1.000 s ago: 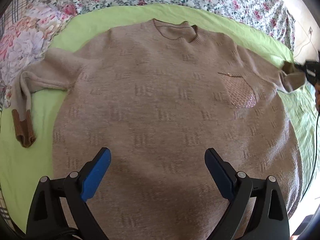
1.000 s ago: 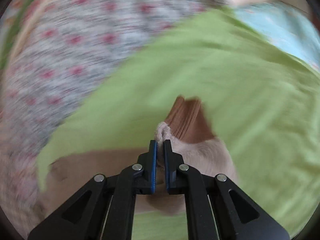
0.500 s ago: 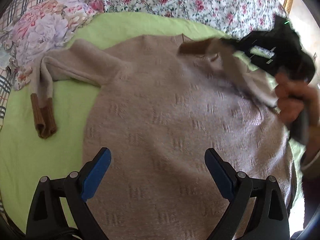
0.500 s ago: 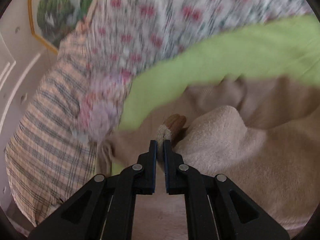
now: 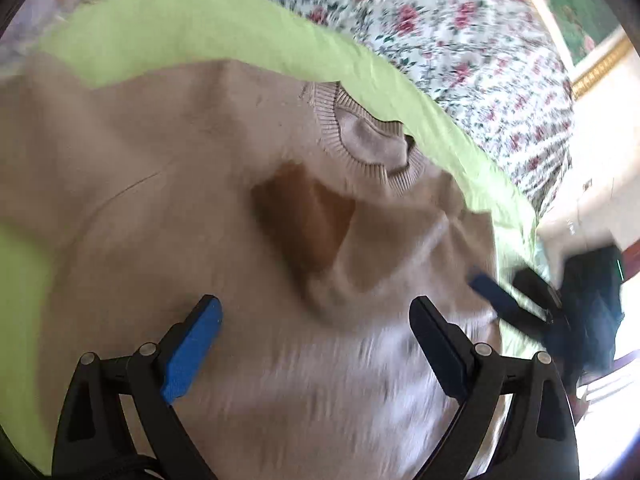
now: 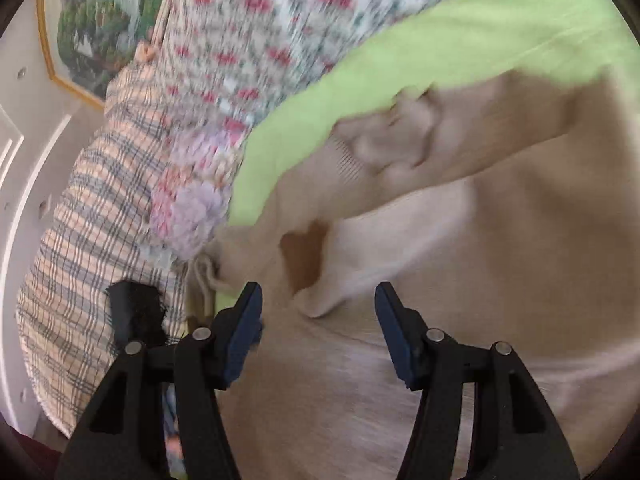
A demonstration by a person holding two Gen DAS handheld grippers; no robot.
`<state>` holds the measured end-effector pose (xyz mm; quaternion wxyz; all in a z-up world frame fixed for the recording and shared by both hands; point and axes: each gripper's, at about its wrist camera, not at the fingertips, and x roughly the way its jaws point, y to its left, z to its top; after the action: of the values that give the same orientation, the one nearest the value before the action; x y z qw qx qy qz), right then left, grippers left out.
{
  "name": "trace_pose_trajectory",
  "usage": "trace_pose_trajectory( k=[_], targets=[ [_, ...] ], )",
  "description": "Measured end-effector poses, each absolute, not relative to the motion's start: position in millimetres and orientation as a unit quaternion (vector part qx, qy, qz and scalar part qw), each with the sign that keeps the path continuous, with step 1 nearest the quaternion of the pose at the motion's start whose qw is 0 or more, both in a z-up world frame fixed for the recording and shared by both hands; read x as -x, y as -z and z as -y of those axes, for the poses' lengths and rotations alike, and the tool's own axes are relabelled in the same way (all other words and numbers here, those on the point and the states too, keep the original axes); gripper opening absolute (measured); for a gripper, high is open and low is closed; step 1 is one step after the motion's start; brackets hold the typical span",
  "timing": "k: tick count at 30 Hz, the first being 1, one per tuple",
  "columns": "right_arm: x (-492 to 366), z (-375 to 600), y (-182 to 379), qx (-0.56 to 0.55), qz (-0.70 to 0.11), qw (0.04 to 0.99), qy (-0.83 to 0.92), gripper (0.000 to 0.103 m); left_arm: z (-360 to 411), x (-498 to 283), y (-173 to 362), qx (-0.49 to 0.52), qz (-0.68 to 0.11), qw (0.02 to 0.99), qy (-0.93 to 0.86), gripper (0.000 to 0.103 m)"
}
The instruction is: Fold small clothes
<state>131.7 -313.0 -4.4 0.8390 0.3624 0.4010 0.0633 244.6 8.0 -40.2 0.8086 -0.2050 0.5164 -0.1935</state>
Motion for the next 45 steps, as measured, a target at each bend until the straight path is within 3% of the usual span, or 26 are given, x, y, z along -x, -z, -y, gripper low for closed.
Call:
trace_pose_trajectory(
  k=[3,4,5,6,12,14,16,18,19,20,21,29,34,35,36,40,45],
  targets=[
    [-106,332,-7,-0.372,-0.373,0.849,-0.035,0.060,2,-280,55,0.218,-0.517,0.804,0.198,0.086],
    [-99,337,-10,-0.376,-0.364,0.852,-0.023,0.060,5,-283,56,0.214,-0.509,0.811,0.196,0.060],
    [-93,342,-12,-0.380,-0.357,0.853,-0.013,0.060,9,-287,54,0.202,-0.501,0.818,0.198,0.013],
    [-87,347,-15,-0.382,-0.351,0.855,-0.005,0.060,11,-290,53,0.196,-0.506,0.816,0.202,0.005],
    [-64,371,-27,-0.363,-0.328,0.871,0.037,0.060,-28,-247,24,0.203,-0.445,0.855,0.172,0.011],
    [-66,379,-25,-0.350,-0.337,0.872,0.053,0.060,-35,-245,36,0.202,-0.464,0.844,0.178,0.032],
    [-68,385,-23,-0.340,-0.344,0.872,0.072,0.060,-37,-251,49,0.208,-0.488,0.829,0.177,0.041],
    [-67,396,-21,-0.334,-0.346,0.872,0.093,0.060,-30,-265,58,0.223,-0.499,0.816,0.191,0.041],
    [-67,401,-21,-0.333,-0.349,0.870,0.103,0.060,-27,-267,57,0.220,-0.498,0.816,0.195,0.033],
    [-67,408,-20,-0.334,-0.354,0.866,0.117,0.060,-19,-270,56,0.207,-0.499,0.817,0.199,0.002],
    [-65,414,-19,-0.335,-0.356,0.864,0.124,0.060,-17,-270,53,0.202,-0.498,0.820,0.197,0.006],
    [-94,444,21,-0.310,-0.427,0.836,0.148,0.060,-63,-250,61,0.221,-0.486,0.834,0.142,0.006],
    [-128,439,46,-0.294,-0.468,0.822,0.138,0.060,-43,-247,49,0.176,-0.487,0.842,0.150,0.006],
    [-132,438,53,-0.289,-0.481,0.816,0.139,0.051,-39,-246,49,0.166,-0.487,0.844,0.148,0.006],
    [-132,440,54,-0.288,-0.486,0.814,0.133,0.007,-35,-247,49,0.160,-0.488,0.845,0.145,0.006],
    [-115,451,22,-0.263,-0.457,0.836,0.151,0.009,-24,-240,42,0.150,-0.481,0.847,0.171,0.006],
    [-117,450,44,-0.224,-0.487,0.824,0.183,0.012,-6,-246,57,0.109,-0.495,0.847,0.162,0.007]
  ],
)
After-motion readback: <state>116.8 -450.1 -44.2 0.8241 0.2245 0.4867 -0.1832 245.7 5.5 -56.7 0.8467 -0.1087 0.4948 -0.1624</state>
